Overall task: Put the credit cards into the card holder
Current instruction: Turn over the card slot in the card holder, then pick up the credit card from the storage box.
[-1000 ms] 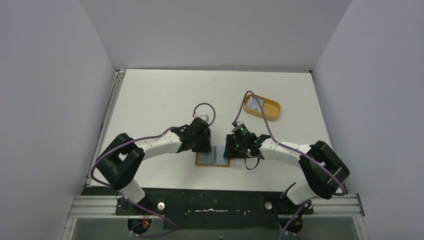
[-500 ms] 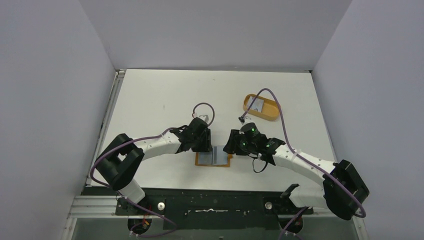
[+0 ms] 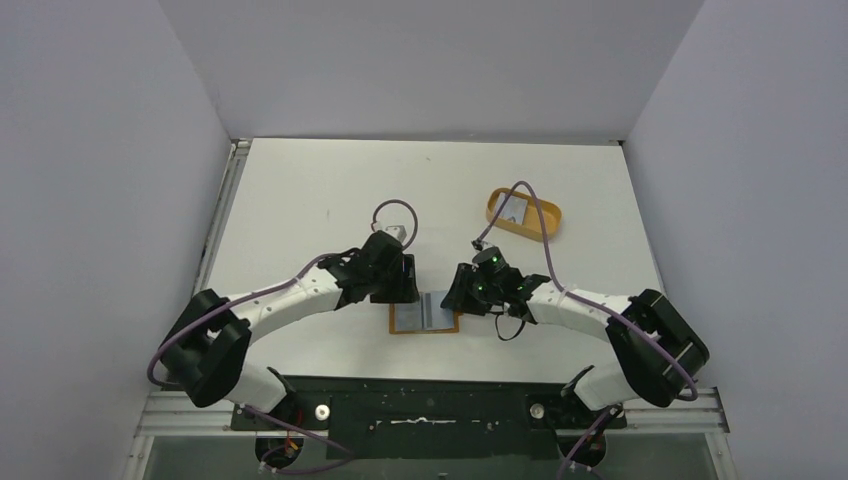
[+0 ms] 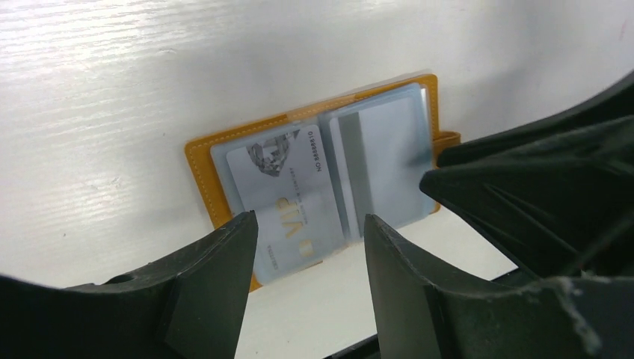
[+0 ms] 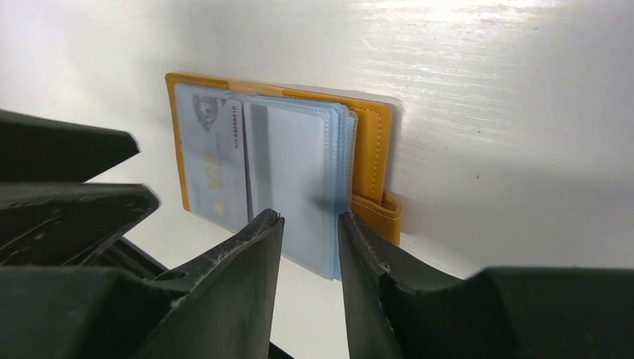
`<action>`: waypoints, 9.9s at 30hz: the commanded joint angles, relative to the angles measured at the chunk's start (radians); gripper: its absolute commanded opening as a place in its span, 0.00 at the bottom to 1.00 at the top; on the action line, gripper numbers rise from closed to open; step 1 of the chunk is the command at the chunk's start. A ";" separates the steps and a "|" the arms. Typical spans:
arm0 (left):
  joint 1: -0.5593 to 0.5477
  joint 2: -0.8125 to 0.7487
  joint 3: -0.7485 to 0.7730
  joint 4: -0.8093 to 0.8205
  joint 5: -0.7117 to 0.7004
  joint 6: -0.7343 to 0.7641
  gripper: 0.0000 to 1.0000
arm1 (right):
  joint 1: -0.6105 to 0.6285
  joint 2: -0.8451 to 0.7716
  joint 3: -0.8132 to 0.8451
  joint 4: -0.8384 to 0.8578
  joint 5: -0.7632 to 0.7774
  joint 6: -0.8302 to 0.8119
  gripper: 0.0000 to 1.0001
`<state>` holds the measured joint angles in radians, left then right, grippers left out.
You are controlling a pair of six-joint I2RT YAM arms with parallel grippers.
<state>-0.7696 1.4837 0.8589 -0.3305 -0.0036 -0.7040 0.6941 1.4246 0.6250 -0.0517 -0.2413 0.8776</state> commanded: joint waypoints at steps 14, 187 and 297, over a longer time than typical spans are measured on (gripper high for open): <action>0.011 0.044 -0.094 0.038 -0.030 -0.043 0.50 | -0.032 -0.033 -0.039 -0.029 0.023 0.004 0.33; 0.142 -0.523 -0.222 -0.058 -0.090 -0.022 0.89 | -0.646 0.433 0.506 0.136 0.125 -0.090 0.61; 0.144 -0.556 -0.212 -0.065 -0.089 -0.034 0.88 | -0.624 0.119 0.710 -0.406 -0.003 0.151 0.00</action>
<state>-0.6327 0.9668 0.6113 -0.4191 -0.0769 -0.7300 0.0788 1.6886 1.2888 -0.3565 -0.1608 0.9604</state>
